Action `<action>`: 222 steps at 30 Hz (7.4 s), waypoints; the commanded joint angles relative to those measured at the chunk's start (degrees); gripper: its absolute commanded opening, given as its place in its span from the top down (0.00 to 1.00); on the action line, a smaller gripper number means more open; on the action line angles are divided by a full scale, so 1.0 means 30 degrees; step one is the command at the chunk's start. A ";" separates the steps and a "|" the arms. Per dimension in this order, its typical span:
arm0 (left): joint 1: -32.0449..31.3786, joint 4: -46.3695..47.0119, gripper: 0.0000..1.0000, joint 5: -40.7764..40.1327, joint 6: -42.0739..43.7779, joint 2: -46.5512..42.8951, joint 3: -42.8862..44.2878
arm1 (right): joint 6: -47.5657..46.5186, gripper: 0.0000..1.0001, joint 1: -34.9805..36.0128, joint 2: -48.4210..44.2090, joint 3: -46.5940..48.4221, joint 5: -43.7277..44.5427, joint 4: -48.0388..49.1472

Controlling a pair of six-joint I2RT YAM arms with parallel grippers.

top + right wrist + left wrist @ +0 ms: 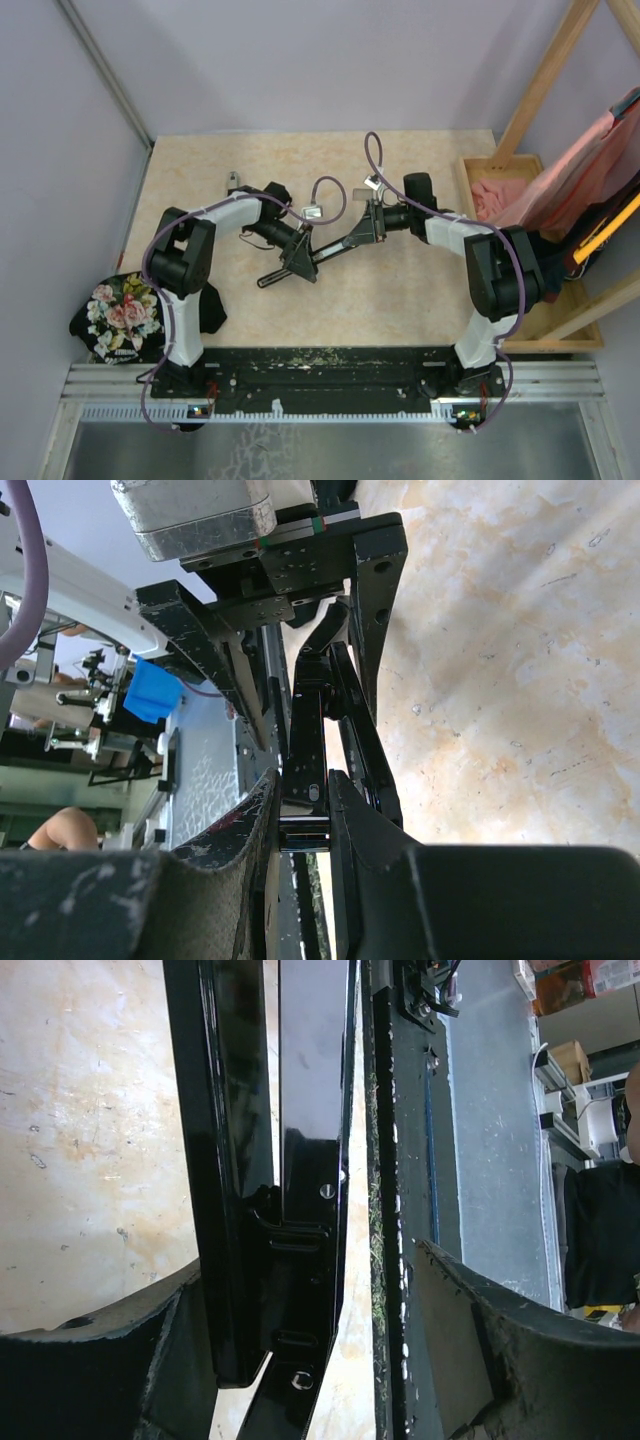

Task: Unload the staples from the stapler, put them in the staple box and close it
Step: Unload the staple at the center of the board, then place the stapler at the center of the board.

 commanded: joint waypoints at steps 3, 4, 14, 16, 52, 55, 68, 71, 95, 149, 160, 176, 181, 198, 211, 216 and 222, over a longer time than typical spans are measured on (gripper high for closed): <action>-0.0104 -0.0501 0.33 0.0558 0.0708 0.0080 0.0562 | -0.0323 1.00 0.0243 -0.1274 0.0726 -0.1457 0.1053; -0.0134 -0.0502 0.37 0.0554 0.0749 0.0061 0.0546 | -0.0487 1.00 0.0250 -0.1272 0.0761 -0.1432 0.0905; -0.0139 -0.1270 0.92 0.0746 0.1460 0.0206 0.0746 | -0.1312 1.00 0.0245 -0.1172 0.0926 -0.1416 0.0232; -0.0136 -0.1230 1.00 0.0694 0.1311 0.0255 0.0793 | -0.1484 0.97 0.0245 -0.1174 0.0980 -0.1473 0.0094; 0.0013 0.4217 1.00 -0.5311 -0.4100 -0.0747 -0.0378 | -0.3639 0.39 -0.2031 -0.2240 0.2255 0.2636 -0.3173; 0.0001 0.5111 1.00 -0.6491 -0.4772 -0.1160 -0.0623 | -0.3250 0.37 -0.2279 -0.2180 0.2133 0.3455 -0.2908; -0.1897 0.9739 1.00 -1.4980 -0.5608 -0.3503 -0.2836 | -0.3117 0.35 -0.2795 -0.1862 0.2196 0.6915 -0.3252; -0.2688 1.0892 1.00 -1.7269 -0.5297 -0.3974 -0.3672 | -0.3043 0.34 -0.2879 -0.1874 0.2189 0.7075 -0.3241; -0.8077 2.0850 1.00 -3.0102 -0.0837 -0.5269 -0.9846 | -0.2172 0.34 -0.3703 -0.1916 0.1896 0.8045 -0.2827; -0.2955 1.4918 1.00 -1.7497 -0.5926 -0.8425 -0.6661 | -0.3236 0.31 -0.3076 -0.3084 0.0796 0.5113 -0.1260; -0.0833 1.1993 1.00 -1.1658 -0.6381 -0.7902 -0.5011 | -0.7235 0.30 -0.1100 -0.4095 0.0677 0.5718 -0.2464; 0.1008 0.7441 1.00 -0.6121 -0.5806 -0.6682 -0.3358 | -1.5188 0.32 0.1412 -0.7669 -0.0398 0.8534 -0.3061; 0.1328 0.5328 1.00 -0.4298 -0.4950 -0.5922 -0.2557 | -1.8652 0.31 0.2616 -0.8630 -0.0661 0.9424 -0.3748; 0.1535 0.0577 1.00 -0.1199 -0.2724 -0.3009 -0.0652 | -2.8004 0.21 0.6809 -0.9673 -0.1875 1.2719 -0.5937; 0.0129 0.0045 1.00 -0.1807 -0.2151 -0.2490 -0.0616 | -2.8588 0.15 1.0623 -0.7690 -0.2829 1.7962 -0.2893; -0.0455 -0.0234 1.00 -0.1893 -0.1774 -0.2413 -0.0681 | -2.8740 0.15 1.1143 -0.7268 -0.3380 1.8925 -0.1890; -0.1186 -0.0932 1.00 -0.1850 -0.1004 -0.2081 -0.0485 | -2.8843 0.18 1.1669 -0.7005 -0.3783 1.8657 -0.1729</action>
